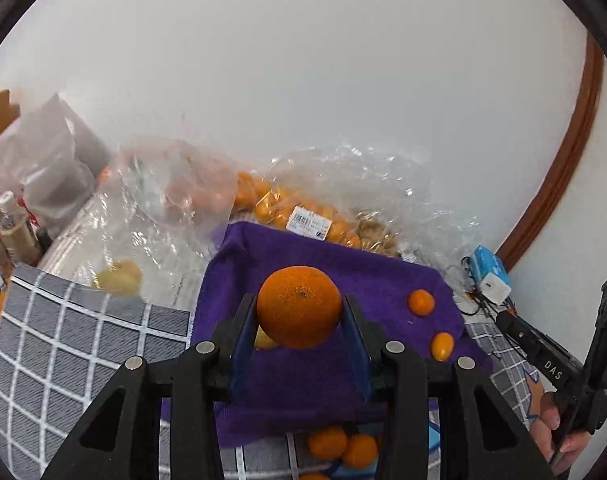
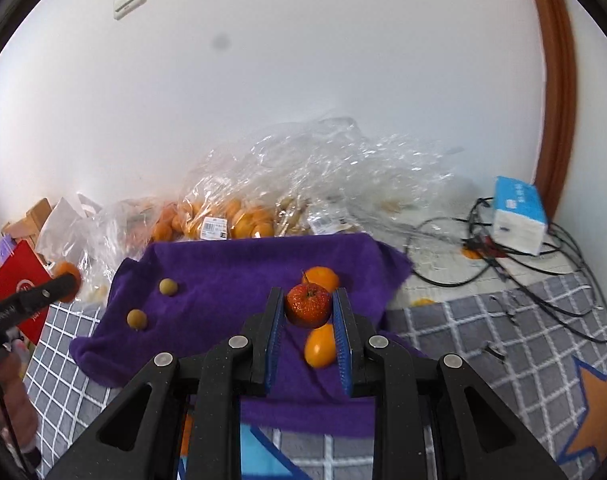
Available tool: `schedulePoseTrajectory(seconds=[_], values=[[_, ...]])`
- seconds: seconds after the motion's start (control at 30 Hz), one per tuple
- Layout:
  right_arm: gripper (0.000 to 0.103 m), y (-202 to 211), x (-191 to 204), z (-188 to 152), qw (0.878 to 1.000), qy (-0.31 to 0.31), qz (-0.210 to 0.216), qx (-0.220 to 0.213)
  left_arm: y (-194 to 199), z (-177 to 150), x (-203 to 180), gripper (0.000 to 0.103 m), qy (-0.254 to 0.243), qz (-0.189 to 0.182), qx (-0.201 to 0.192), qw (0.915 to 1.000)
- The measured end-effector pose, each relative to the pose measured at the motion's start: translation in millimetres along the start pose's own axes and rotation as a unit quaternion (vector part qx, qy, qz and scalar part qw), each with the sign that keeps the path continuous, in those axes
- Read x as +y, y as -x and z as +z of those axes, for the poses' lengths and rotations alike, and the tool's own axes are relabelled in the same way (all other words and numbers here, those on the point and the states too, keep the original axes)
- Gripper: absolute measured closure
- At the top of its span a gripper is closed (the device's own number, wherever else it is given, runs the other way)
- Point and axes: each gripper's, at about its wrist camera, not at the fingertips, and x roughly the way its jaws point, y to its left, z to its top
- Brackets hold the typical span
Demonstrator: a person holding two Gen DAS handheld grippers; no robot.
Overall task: Organize fruits
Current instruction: 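Carry the red fruit and the large orange over the purple towel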
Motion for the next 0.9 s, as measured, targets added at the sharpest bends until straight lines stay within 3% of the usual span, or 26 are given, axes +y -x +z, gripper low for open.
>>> schedulePoseTrajectory(seconds=[0.17, 0.37, 0.73, 0.9], values=[[0.079, -37.7, 8.1, -13.6, 0.999, 0.006, 0.015, 0.029, -33.7, -14.1, 13.9, 0.063, 0.009, 0.008, 0.03, 0.9995], [0.079, -70.8, 12.2, -34.9, 0.995, -0.001, 0.051, 0.084, -44.3, -20.2, 17.8, 0.063, 0.005, 0.019, 0.049, 0.9986], [0.079, -84.8, 19.9, -47.3, 0.995, 0.035, 0.0, 0.096, -54.9, -27.8, 6.8, 0.063, -0.023, 0.049, 0.068, 0.9962], [0.079, -86.0, 21.3, -50.9, 0.994, 0.046, -0.014, 0.096, -57.3, -28.2, 6.0, 0.063, -0.024, 0.043, 0.072, 0.9962]])
